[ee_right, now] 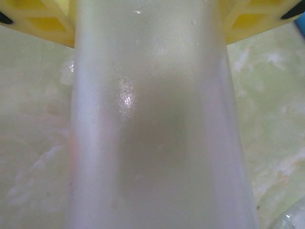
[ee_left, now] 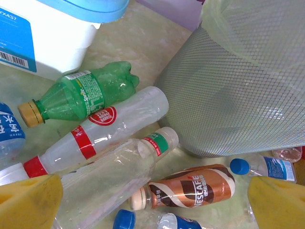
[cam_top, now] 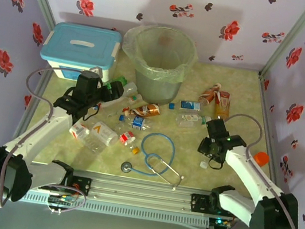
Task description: Put the plastic bottles in the bin
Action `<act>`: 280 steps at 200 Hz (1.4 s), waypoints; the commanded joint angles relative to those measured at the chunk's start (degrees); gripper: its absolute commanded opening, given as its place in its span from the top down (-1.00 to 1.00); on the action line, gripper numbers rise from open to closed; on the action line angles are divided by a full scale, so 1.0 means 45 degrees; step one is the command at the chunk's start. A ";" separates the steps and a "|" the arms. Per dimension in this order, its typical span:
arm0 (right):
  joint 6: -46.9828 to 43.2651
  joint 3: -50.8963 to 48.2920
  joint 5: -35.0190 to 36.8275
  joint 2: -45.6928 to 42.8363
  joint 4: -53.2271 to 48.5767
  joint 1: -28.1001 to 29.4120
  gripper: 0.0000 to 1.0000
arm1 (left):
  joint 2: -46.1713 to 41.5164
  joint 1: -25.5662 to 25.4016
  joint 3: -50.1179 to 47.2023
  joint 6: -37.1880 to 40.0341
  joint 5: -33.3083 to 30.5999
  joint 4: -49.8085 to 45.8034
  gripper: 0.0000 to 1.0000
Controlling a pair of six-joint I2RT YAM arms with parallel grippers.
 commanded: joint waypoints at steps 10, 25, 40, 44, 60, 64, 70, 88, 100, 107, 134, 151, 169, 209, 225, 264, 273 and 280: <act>-0.0663 0.1032 0.0758 -0.0818 -0.0807 0.0010 0.10 | 0.0165 -0.0082 0.0170 -0.0199 0.0162 0.0396 -0.99; -0.1011 0.1699 0.0919 -0.0866 -0.1195 0.0019 0.11 | 0.0204 -0.0093 0.0150 -0.0195 0.0143 0.0407 -0.99; -0.1443 0.2436 0.1065 -0.0857 -0.1466 0.0025 0.12 | 0.0283 -0.0099 0.0103 -0.0204 0.0157 0.0464 -0.99; -0.1577 0.2669 0.1110 -0.0830 -0.1482 0.0027 0.12 | 0.0307 -0.0106 0.0083 -0.0197 0.0172 0.0492 -0.99; -0.2221 0.3544 0.1382 -0.0694 -0.1425 0.0017 0.13 | 0.0368 -0.0083 -0.0008 -0.0178 0.0157 0.0565 -0.99; -0.2362 0.3782 0.1472 -0.0603 -0.1366 0.0026 0.15 | 0.0384 -0.0090 -0.0043 -0.0166 0.0151 0.0581 -0.99; -0.2559 0.4164 0.1612 -0.0475 -0.1225 0.0026 0.16 | 0.0421 -0.0093 -0.0106 -0.0171 0.0155 0.0621 -0.99; -0.3022 0.5264 0.1764 0.0120 -0.0323 0.0028 0.17 | 0.0579 -0.0084 -0.0264 -0.0181 0.0150 0.0796 -0.99; -0.3252 0.6097 0.1573 0.0635 0.0329 0.0036 0.17 | 0.0650 -0.0097 -0.0323 -0.0139 0.0173 0.0781 -0.99; -0.3428 0.6655 0.1395 0.1012 0.0672 0.0027 0.18 | 0.0658 -0.0082 -0.0357 -0.0065 0.0174 0.0713 -0.99; -0.4064 0.9184 0.0807 0.2568 0.1308 0.0071 0.21 | 0.0569 -0.0101 -0.0557 0.0323 0.0158 0.0280 -0.99; -0.4420 1.0760 0.0407 0.3612 0.1538 0.0133 0.21 | 0.0451 -0.0088 -0.0655 0.0615 0.0150 -0.0111 -0.99; -0.4849 1.2529 0.0175 0.4720 0.1570 0.0391 0.22 | 0.0325 -0.0082 -0.0770 0.0957 0.0098 -0.0554 -0.99; -0.5571 1.6384 -0.0135 0.7489 0.1198 0.1249 0.21 | -0.0025 -0.0090 -0.1065 0.1438 -0.0417 -0.1229 -0.99; -0.5862 1.8153 -0.0225 0.8832 0.0758 0.1693 0.22 | -0.0081 -0.0090 -0.1206 0.1544 -0.0500 -0.1195 -0.99; -0.6262 2.2178 -0.0970 1.2126 -0.0801 0.2463 0.22 | -0.0061 -0.0102 -0.1275 0.1698 -0.0498 -0.1345 -0.99; -0.6386 2.2872 -0.1072 1.2775 -0.1079 0.2555 0.21 | -0.0097 -0.0092 -0.1304 0.1718 -0.0502 -0.1366 -0.99; -0.6419 2.3165 -0.1182 1.3239 -0.1109 0.2607 0.21 | -0.0115 -0.0107 -0.1352 0.1721 -0.0504 -0.1362 -0.99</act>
